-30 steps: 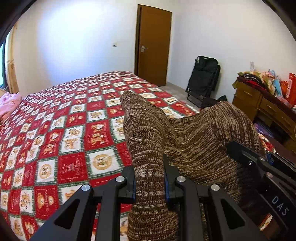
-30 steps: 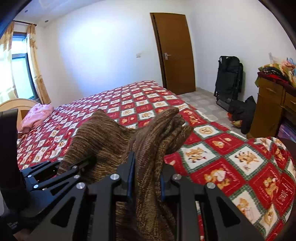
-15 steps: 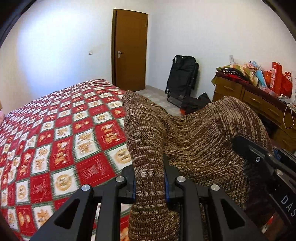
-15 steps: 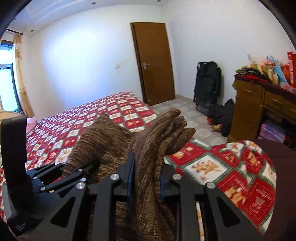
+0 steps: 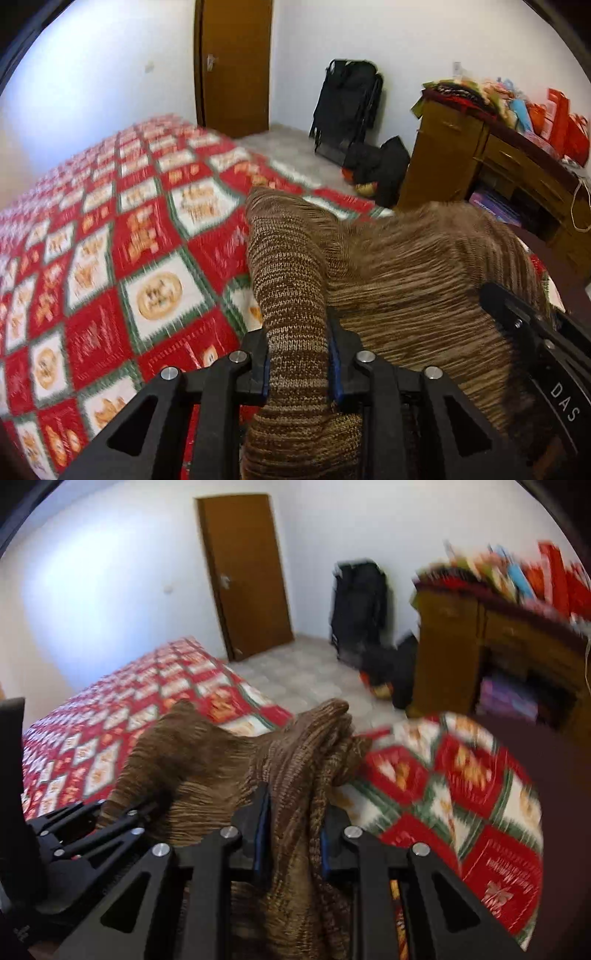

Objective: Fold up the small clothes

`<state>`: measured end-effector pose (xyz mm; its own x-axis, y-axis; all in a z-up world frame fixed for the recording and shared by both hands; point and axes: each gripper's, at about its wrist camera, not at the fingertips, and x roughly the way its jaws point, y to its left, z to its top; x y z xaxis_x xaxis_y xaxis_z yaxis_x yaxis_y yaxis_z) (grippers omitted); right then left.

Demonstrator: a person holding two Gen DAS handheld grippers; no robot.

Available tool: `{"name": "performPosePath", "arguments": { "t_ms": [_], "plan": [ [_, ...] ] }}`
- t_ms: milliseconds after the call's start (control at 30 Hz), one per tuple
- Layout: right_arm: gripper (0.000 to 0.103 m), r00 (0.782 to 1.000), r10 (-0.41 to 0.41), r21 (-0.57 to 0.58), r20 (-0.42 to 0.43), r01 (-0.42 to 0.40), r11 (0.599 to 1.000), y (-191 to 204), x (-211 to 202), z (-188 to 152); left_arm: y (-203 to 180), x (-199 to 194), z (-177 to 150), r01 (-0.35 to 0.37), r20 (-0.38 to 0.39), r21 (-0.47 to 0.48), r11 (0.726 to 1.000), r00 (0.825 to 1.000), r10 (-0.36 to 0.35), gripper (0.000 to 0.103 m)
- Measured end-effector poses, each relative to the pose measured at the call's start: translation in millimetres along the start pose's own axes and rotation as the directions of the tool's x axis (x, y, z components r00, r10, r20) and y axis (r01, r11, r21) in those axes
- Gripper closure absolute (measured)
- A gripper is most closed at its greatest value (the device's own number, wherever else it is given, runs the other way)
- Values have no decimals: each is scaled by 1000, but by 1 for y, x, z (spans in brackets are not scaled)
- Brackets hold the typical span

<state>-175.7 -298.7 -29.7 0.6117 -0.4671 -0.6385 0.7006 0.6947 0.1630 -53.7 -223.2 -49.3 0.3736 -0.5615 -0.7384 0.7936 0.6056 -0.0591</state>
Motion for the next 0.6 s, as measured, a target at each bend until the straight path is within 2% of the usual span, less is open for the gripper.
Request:
{"name": "performPosePath", "arguments": {
  "t_ms": [100, 167, 267, 300, 367, 467, 533, 600],
  "plan": [
    [78, 1000, 8, -12, 1, -8, 1000, 0, -1, -3, 8, 1, 0, 31, -21, -33, 999, 999, -32, 67],
    [77, 1000, -1, -22, 0, 1, 1000, 1, -2, -2, 13, -5, -1, 39, -21, -38, 999, 999, -39, 67],
    [70, 1000, 16, -8, -8, -16, 1000, -4, -5, -2, 22, -21, -6, 19, -5, -35, 999, 1000, -19, 65],
    [64, 1000, 25, 3, -6, -25, 1000, -7, -6, -3, 27, -27, -9, 18, 3, -38, 999, 1000, -18, 64],
    [62, 999, 36, 24, 21, -37, 999, -15, -21, -7, 34, -41, -16, 14, 16, -39, 999, 1000, -14, 62],
    [62, 997, -20, -27, 78, 22, 999, -14, -57, -19, 41, -57, -30, -22, 38, -25, 999, 999, 23, 61],
    [82, 993, -38, -83, 112, 48, 995, -8, -82, -30, 41, -65, -40, -20, 59, -30, 999, 998, 22, 61],
    [84, 993, -25, -119, 113, 38, 992, -1, -94, -38, 36, -71, -52, -20, 75, -32, 999, 997, 23, 61]
  ]
}}
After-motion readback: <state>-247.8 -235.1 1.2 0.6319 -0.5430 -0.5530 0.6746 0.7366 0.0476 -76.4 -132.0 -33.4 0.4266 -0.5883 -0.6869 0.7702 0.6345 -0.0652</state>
